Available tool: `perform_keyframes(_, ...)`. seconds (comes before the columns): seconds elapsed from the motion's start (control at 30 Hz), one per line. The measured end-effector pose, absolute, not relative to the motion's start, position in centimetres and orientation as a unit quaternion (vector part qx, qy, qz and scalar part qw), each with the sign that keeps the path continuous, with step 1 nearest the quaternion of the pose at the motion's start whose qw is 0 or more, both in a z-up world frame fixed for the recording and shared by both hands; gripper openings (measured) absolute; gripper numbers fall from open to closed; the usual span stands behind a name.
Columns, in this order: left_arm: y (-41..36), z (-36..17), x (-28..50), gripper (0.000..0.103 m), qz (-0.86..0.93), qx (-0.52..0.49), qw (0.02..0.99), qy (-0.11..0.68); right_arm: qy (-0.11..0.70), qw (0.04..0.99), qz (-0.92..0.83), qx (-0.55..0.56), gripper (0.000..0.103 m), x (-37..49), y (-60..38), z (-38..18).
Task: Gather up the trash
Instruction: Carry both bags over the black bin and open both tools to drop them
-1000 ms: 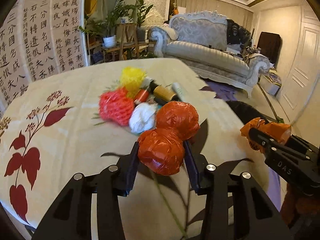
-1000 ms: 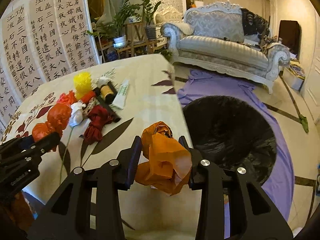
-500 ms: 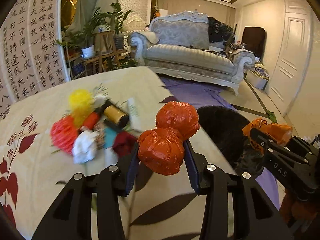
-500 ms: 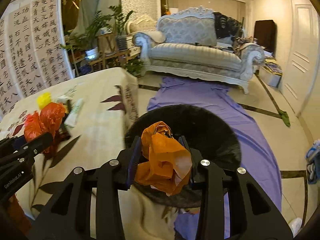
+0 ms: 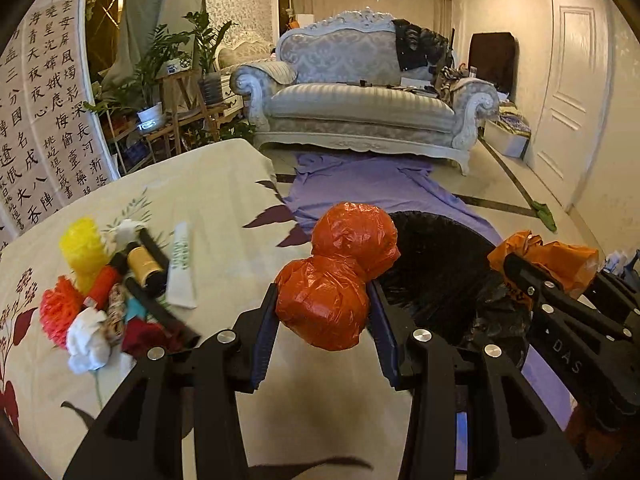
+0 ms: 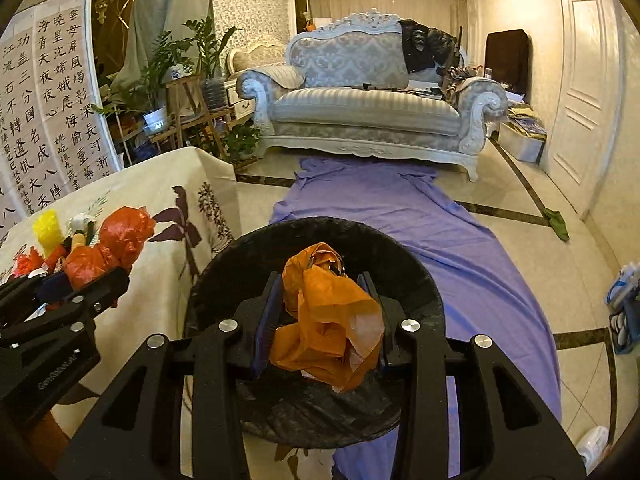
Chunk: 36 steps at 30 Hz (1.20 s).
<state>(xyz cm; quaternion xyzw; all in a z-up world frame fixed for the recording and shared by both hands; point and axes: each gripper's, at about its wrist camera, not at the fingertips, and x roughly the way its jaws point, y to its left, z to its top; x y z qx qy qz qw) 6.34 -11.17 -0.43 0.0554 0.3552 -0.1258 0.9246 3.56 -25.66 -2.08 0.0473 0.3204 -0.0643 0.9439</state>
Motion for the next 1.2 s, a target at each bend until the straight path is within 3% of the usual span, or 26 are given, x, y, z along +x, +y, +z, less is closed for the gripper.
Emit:
perform_keyframes(0.63,-14.6,-1.9,9.6,0.045,-0.121,0.084,0.917,0.370,0.336,0.936,-0.080,0.060,0.038,5.8,-28.8,-3.5)
perform_keyframes(0.73,-14.7,-2.1,9.8,0.051,-0.124,0.087,0.914,0.376,0.339,0.935,-0.079,0.061,0.039,6.1,-28.9,-3.6)
perform_keyframes(0.77,-14.7,-2.1,9.8,0.058,-0.124,0.088,0.914,0.376,0.340,0.935,-0.080,0.060,0.040,6.2,-28.9,-3.6)
perform_keyframes(0.83,-14.8,-2.1,9.8,0.064,-0.124,0.088,0.915,0.375,0.339,0.935,-0.082,0.061,0.050,6.1,-29.0,-3.7)
perform_keyframes(0.9,-14.9,-2.1,9.8,0.069,-0.123,0.087,0.915,0.374,0.335,0.936,-0.084,0.064,0.053,6.0,-29.2,-3.5)
perform_keyframes(1.2,-14.0,-1.6,9.2,0.075,-0.117,0.078,0.917,0.373,0.331,0.937,-0.091,0.061,0.054,5.6,-29.2,-2.8)
